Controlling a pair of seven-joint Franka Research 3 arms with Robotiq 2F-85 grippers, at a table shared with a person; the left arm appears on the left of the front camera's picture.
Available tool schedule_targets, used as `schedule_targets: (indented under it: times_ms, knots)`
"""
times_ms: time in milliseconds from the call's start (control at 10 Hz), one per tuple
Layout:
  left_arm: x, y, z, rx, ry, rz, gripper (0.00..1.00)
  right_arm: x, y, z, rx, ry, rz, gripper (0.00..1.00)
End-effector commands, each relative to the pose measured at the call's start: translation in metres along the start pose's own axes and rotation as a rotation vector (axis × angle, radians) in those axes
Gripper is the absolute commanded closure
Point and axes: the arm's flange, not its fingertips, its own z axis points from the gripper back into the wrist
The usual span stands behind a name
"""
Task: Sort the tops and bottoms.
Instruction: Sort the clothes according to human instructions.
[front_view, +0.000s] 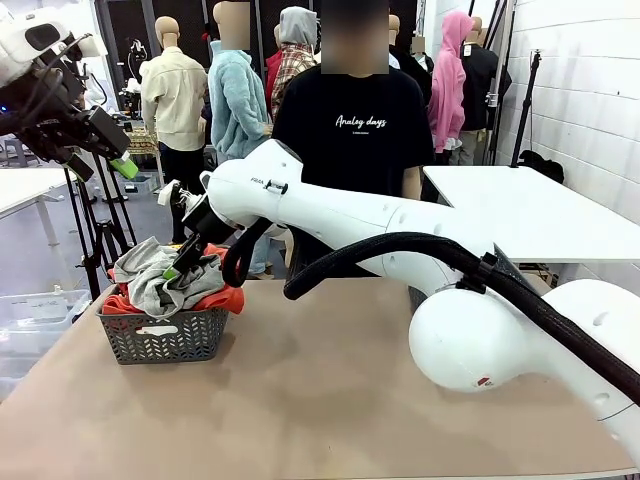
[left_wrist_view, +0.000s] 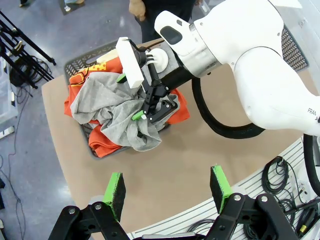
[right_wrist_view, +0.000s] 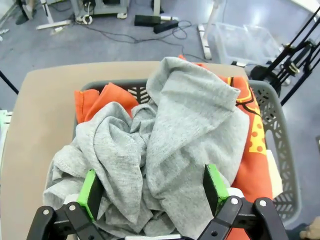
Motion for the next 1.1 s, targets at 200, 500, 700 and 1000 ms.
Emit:
schedule_targets:
  times_ms: [200, 500, 700, 1000]
  knots:
    - [-0.002, 0.0, 0.002, -0.005, 0.004, 0.007, 0.12, 0.016, -0.003, 0.005, -0.06, 0.002, 0.045, 0.0]
    - [-0.002, 0.0, 0.002, -0.005, 0.004, 0.007, 0.12, 0.015, -0.005, 0.01, 0.01, -0.005, -0.015, 0.0]
    - [-0.002, 0.0, 0.002, -0.005, 0.004, 0.007, 0.12, 0.014, 0.001, 0.011, -0.034, -0.018, 0.021, 0.0]
    - [-0.002, 0.0, 0.002, -0.005, 0.004, 0.007, 0.12, 0.014, 0.001, 0.011, -0.034, -0.018, 0.021, 0.0]
